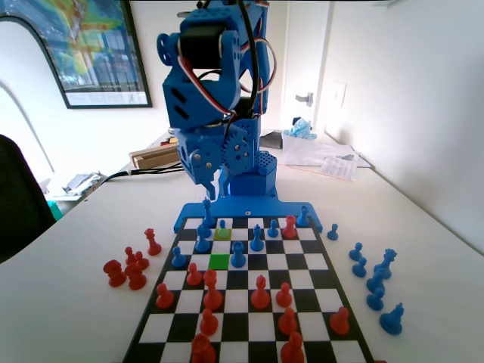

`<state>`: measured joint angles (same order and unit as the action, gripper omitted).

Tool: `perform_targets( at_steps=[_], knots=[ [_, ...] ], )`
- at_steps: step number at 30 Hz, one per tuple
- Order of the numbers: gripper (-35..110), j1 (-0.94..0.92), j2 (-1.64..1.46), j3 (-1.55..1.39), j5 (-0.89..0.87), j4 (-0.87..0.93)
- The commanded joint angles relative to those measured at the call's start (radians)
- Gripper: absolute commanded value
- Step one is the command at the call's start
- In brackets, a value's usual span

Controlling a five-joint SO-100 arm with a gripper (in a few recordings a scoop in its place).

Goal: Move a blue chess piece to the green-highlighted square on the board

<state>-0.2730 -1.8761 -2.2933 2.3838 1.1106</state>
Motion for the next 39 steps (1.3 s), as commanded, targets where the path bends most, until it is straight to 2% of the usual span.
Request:
perform_targets(
  at_steps=[1, 9, 39],
  knots=[
    [13, -0.005, -0.018, -0.034, 0.003, -0.063],
    [13, -0.003, 0.005, -0.129, 0.003, -0.183],
    [12, 0.008, 0.133, -0.198, -0.044, -0.339]
  ],
)
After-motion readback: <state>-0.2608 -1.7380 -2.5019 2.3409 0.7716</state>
